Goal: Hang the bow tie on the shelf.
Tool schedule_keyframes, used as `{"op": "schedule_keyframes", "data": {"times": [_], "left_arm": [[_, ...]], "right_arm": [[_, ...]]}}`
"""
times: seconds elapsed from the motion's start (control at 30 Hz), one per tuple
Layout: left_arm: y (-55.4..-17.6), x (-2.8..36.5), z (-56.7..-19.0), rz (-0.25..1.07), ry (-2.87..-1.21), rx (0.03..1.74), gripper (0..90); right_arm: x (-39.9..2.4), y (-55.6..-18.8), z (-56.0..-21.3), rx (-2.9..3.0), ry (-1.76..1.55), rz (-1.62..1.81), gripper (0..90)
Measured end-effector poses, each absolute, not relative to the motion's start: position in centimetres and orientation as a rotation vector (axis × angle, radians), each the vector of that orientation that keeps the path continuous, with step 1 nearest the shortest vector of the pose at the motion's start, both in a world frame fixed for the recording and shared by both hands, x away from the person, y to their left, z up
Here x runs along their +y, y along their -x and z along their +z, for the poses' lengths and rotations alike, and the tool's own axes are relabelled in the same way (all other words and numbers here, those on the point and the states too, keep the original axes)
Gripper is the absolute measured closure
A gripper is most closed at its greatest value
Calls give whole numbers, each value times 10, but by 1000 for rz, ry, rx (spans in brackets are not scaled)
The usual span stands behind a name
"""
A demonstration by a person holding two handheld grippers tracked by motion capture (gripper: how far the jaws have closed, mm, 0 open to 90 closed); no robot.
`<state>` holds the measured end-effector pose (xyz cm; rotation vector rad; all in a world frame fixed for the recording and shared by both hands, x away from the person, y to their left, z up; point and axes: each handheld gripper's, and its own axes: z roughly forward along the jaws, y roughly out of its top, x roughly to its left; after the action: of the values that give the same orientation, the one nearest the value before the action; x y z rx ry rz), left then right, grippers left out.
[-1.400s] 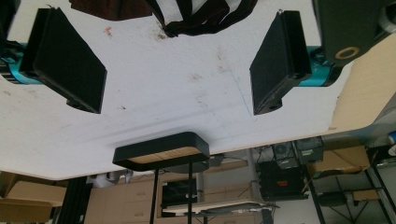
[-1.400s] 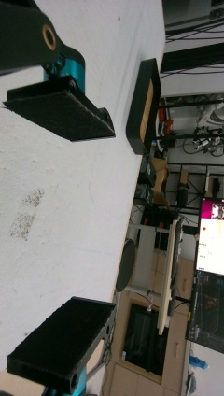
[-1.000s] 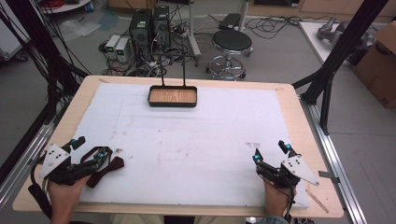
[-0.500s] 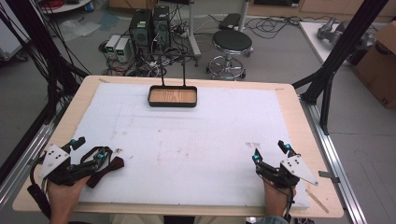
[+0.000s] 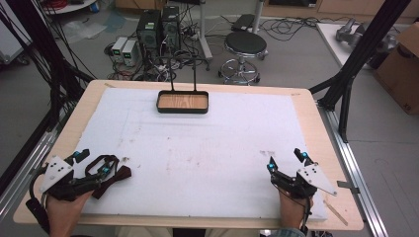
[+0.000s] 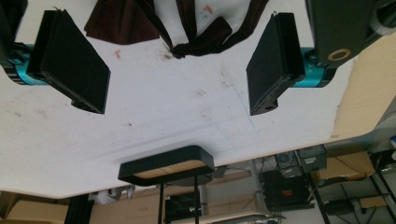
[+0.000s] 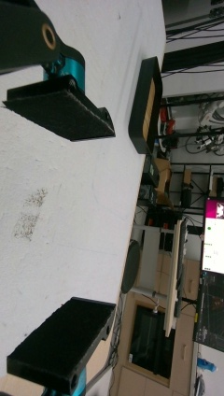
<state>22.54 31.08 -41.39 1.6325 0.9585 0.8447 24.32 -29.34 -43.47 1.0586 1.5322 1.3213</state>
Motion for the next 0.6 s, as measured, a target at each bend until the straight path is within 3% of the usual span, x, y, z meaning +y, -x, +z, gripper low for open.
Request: {"op": "schedule_keyframes", "data": {"times": [0.6], "left_arm": [[-223, 306, -441, 720, -1863, 1001, 284]], "right_arm": [[-293, -244, -435, 1535, -1064, 1325, 126]]}}
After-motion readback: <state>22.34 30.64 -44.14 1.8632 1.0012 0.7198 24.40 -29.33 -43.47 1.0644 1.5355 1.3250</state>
